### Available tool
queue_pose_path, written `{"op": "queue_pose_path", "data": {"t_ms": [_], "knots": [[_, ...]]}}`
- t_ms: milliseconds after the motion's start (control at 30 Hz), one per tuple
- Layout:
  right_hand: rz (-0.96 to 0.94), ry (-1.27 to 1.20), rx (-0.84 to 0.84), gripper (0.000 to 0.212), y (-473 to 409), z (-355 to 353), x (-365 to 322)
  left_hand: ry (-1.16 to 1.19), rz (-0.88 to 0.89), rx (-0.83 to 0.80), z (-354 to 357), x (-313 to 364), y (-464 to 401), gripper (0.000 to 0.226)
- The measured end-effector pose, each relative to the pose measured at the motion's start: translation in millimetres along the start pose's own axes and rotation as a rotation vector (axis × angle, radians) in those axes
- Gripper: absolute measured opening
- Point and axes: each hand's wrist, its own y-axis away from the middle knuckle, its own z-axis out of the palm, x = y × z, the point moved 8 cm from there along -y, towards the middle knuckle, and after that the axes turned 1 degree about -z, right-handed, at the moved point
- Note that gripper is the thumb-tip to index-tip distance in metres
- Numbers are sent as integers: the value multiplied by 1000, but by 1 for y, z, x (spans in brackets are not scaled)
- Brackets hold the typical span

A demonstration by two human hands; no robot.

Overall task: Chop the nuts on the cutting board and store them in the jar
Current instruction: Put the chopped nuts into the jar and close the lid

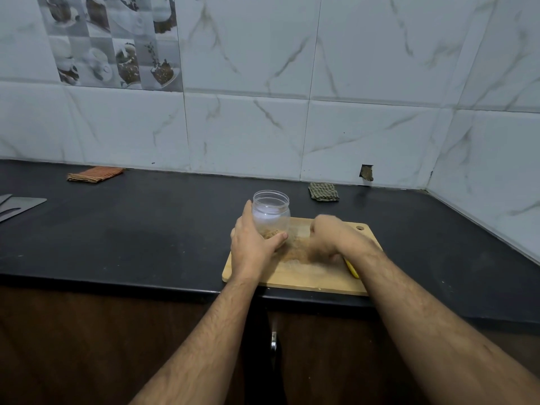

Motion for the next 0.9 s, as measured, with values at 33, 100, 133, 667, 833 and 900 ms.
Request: {"op": "queue_pose_path", "data": {"t_ms": [33,100,133,667,833,900], "knots": [[-11,-87,33,12,-2,-10,1,1,-3,-3,0,-1,1,107],[-69,-304,107,13,-5,-35,-3,4,-3,-6,0,-1,2,107],[-106,-384,156,16,-5,-51,-8,5,-3,-7,0,-2,2,107],[-255,-170,248,25,-35,-86,-77,24,-11,-16,1,-2,1,107],[-267,-267,303,14,-29,-99,-64,29,-5,-14,-1,-1,1,107],[-258,-330,323,8,-26,-103,-53,32,-5,-16,-1,-1,0,107]]}}
